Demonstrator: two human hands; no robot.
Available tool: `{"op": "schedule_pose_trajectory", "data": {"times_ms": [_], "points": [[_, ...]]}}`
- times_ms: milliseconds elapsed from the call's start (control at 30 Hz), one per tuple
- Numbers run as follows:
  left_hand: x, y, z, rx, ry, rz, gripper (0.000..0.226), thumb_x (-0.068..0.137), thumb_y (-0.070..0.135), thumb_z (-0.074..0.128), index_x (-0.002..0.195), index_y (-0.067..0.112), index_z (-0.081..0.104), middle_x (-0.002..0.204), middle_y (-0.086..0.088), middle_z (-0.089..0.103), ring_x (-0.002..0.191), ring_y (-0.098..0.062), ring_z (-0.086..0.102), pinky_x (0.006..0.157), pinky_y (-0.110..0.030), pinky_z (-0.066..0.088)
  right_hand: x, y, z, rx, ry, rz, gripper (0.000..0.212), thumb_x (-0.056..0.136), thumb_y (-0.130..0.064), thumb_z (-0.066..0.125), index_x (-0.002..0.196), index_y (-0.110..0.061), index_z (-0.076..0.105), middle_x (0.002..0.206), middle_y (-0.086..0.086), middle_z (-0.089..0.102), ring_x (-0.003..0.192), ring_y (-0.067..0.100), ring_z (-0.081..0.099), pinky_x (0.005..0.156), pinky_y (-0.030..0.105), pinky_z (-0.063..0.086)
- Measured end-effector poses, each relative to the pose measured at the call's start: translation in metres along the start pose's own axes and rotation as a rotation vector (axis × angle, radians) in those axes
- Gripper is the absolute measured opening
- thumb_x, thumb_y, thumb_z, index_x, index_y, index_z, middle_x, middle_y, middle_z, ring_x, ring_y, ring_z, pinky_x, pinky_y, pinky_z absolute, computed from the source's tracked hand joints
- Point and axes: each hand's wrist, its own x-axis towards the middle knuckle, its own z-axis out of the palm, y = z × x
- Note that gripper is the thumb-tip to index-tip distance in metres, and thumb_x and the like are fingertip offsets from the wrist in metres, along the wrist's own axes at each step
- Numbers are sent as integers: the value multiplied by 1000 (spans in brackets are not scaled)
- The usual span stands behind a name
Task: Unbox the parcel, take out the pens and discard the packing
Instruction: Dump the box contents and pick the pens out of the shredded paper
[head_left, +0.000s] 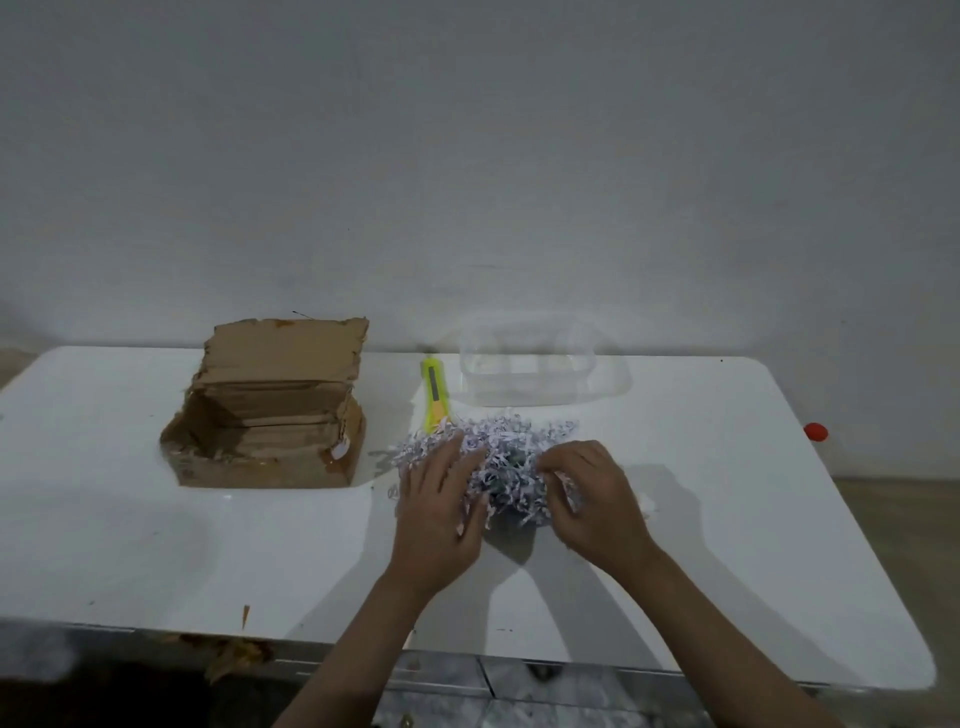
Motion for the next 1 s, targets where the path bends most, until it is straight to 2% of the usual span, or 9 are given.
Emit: {"op": "schedule_pose_trajectory", "data": {"times_ms": [100, 167, 367, 533, 633, 767, 833, 900, 1000], "points": [[-3, -2, 10, 33, -111, -42, 45, 95, 43, 34, 140, 37, 40, 152, 9, 30, 142, -12, 20, 113, -54, 17, 12, -1, 18, -10, -140, 35, 16, 85, -10, 59, 96, -10, 69, 87, 3, 72, 81, 22, 62, 73, 38, 52], [-7, -5, 12, 44, -126, -69, 44, 95, 46, 32, 138, 38, 43, 152, 11, 30, 142, -12, 21, 112, -55, 17, 15, 1, 25, -40, -186, 92, 17, 85, -13, 60, 100, -13, 70, 88, 2, 73, 80, 24, 62, 73, 40, 53], [-22, -17, 9, 37, -68, -123, 40, 94, 44, 38, 129, 32, 53, 144, 8, 44, 139, -15, 31, 110, -59, 21, 7, 4, 20, -107, -183, 139, 12, 79, -13, 70, 91, -17, 72, 71, -2, 71, 69, 26, 58, 67, 40, 51], [-28, -20, 6, -7, 18, -163, 46, 93, 42, 40, 135, 26, 47, 136, 5, 50, 132, -14, 39, 109, -55, 26, -4, 5, 17, -177, -238, 207, 18, 78, -26, 73, 96, -22, 72, 63, -7, 67, 78, 22, 57, 80, 40, 46], [-28, -19, 6, -9, 39, -156, 48, 92, 41, 42, 138, 24, 44, 137, 2, 48, 130, -17, 40, 106, -53, 31, -4, 2, 14, -210, -300, 224, 32, 74, -32, 76, 105, -24, 69, 68, -12, 59, 83, 19, 57, 84, 39, 41], [-26, -19, 6, 31, 71, -144, 49, 92, 42, 46, 138, 26, 44, 141, -6, 42, 130, -26, 38, 100, -54, 35, 1, 3, 10, -164, -276, 200, 43, 64, -31, 81, 105, -23, 69, 81, -8, 51, 77, 18, 56, 71, 32, 42], [-26, -18, 6, 42, 69, -175, 51, 91, 44, 46, 139, 28, 41, 148, -7, 35, 135, -28, 32, 102, -57, 32, 9, 3, 10, -73, -217, 151, 34, 67, -25, 79, 100, -21, 72, 83, -4, 57, 77, 16, 55, 67, 29, 42], [-25, -16, 6, 47, 49, -189, 54, 91, 47, 45, 141, 29, 37, 152, -6, 29, 138, -27, 26, 102, -62, 30, 18, 1, 13, -15, -205, 102, 23, 72, -14, 75, 94, -17, 72, 85, -2, 65, 80, 19, 57, 71, 31, 44], [-24, -16, 7, 52, 20, -204, 56, 90, 49, 42, 143, 31, 34, 154, -3, 26, 141, -25, 20, 103, -67, 25, 29, -1, 18, -99, -324, 116, 21, 78, -9, 68, 97, -18, 72, 92, -1, 72, 87, 25, 56, 77, 39, 47]]}}
